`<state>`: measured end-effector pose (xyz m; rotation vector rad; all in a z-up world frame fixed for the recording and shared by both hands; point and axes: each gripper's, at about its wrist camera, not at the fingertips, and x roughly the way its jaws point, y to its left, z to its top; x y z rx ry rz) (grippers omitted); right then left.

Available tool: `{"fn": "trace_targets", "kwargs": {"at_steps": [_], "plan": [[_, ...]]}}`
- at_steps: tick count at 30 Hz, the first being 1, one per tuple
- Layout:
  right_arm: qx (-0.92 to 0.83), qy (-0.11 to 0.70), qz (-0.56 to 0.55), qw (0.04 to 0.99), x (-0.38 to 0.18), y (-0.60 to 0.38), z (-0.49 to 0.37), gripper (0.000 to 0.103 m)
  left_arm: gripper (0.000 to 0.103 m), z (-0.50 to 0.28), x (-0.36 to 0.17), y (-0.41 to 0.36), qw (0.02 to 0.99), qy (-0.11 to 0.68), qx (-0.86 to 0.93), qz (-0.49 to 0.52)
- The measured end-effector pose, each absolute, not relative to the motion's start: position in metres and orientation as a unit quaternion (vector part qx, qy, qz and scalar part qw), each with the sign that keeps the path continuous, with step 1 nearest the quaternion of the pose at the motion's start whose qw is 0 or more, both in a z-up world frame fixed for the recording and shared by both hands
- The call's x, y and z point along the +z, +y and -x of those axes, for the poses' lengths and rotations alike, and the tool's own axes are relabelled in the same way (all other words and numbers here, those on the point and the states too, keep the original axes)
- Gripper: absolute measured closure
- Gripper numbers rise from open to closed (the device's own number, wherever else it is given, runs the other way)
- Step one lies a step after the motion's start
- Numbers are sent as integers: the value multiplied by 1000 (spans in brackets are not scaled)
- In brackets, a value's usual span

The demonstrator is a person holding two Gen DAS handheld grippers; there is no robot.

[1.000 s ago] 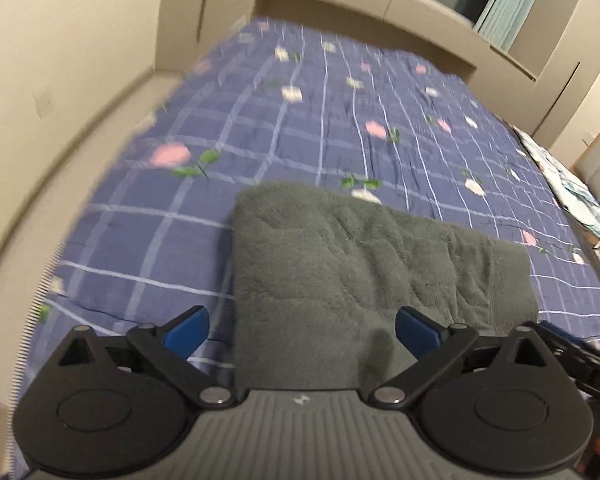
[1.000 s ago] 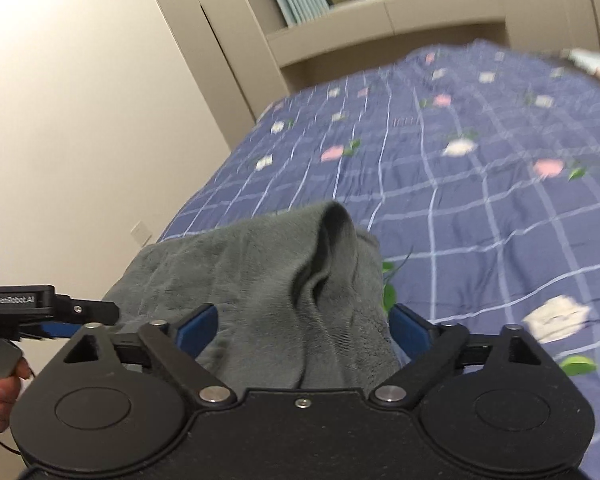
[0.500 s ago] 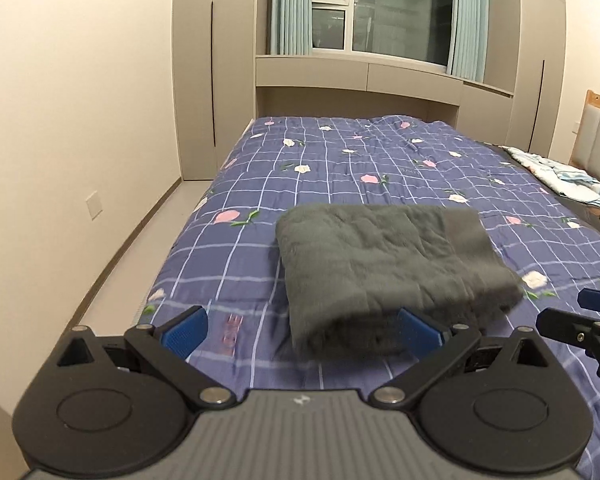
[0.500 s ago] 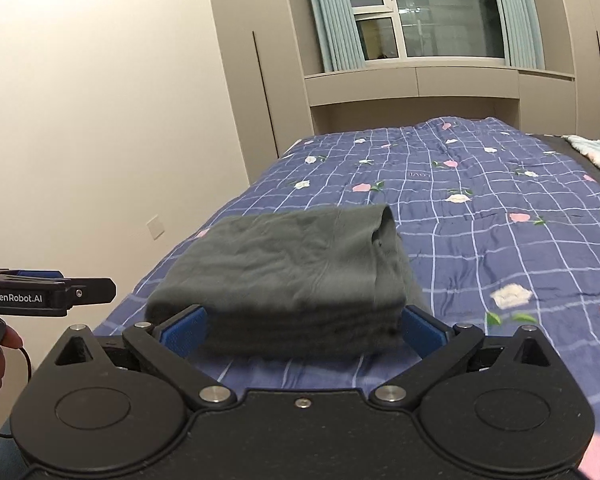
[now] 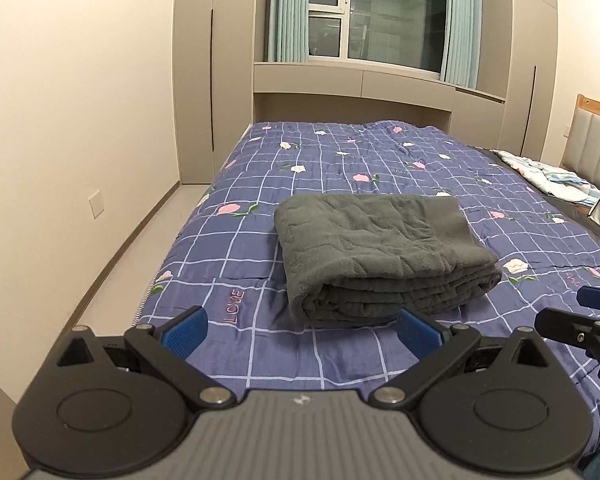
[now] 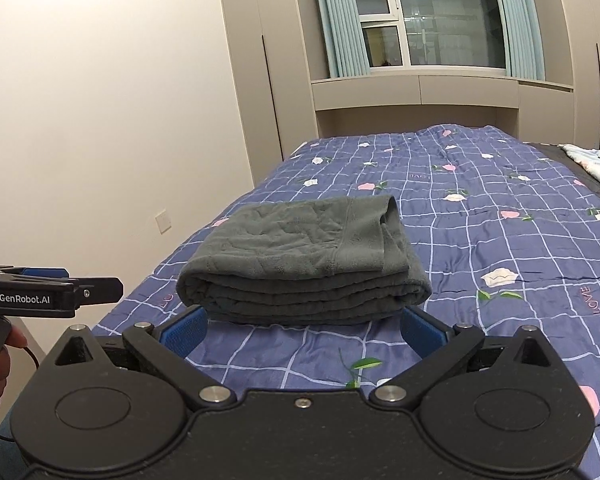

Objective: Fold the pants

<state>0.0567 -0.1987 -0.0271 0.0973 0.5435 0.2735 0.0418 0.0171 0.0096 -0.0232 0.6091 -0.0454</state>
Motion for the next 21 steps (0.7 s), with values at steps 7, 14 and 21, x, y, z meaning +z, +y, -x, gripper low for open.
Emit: {"fn": "trace_targets", "kwargs": {"at_steps": [7, 14, 21], "plan": [[135, 267, -49, 953, -27, -199, -57, 1, 0, -42, 10, 16, 953, 303, -23, 8], [136, 269, -51, 952, -27, -199, -59, 1, 0, -46, 8, 16, 950, 311, -24, 10], [135, 279, -55, 949, -33, -201, -67, 1, 0, -53, 3, 16, 945, 325, -21, 17]]}}
